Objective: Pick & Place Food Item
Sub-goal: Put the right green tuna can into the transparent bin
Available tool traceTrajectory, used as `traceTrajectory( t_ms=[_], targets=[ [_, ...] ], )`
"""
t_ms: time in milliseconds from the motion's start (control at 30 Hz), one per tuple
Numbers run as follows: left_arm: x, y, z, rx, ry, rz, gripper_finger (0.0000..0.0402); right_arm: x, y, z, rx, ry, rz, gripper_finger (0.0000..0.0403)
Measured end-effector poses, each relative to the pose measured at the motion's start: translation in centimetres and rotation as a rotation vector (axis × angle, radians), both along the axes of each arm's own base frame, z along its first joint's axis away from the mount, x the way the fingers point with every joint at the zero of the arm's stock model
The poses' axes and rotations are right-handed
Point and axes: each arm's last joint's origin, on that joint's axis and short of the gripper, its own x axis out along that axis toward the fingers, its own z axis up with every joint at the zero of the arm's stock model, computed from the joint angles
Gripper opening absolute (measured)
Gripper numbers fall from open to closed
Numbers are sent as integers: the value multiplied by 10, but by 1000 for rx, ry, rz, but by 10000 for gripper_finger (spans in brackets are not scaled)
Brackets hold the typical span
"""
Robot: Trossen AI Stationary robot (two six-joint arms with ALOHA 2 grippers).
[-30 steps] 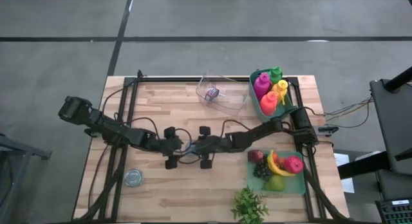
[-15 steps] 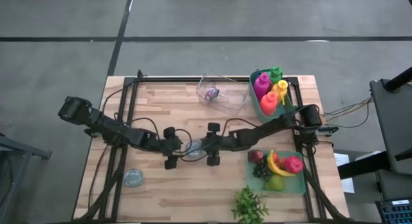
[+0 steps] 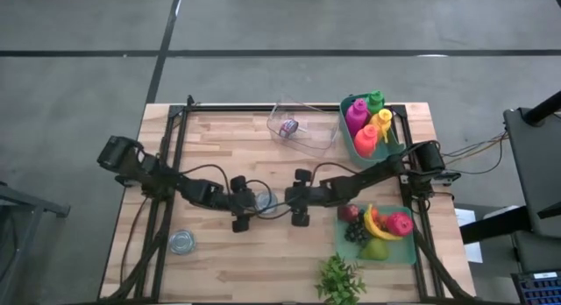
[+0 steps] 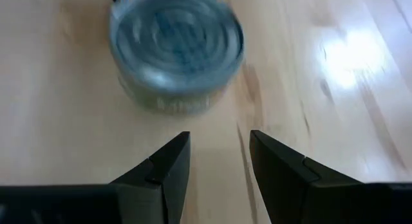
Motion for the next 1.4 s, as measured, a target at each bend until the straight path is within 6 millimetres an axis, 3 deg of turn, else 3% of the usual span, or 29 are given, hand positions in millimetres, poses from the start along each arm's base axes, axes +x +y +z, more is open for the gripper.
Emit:
traceTrajectory(
  t_ms=[267, 567, 1400],
  targets=[
    [20, 0, 6, 68, -10, -74, 289, -6, -1, -10, 41, -106, 0, 157],
    [29, 2, 9, 68, -34, -60, 289, -19, 0, -24, 161, -50, -15, 157],
    [27, 4, 7, 67, -10, -55, 289, -3, 4, -3, 138, -275, 81, 157]
  ],
)
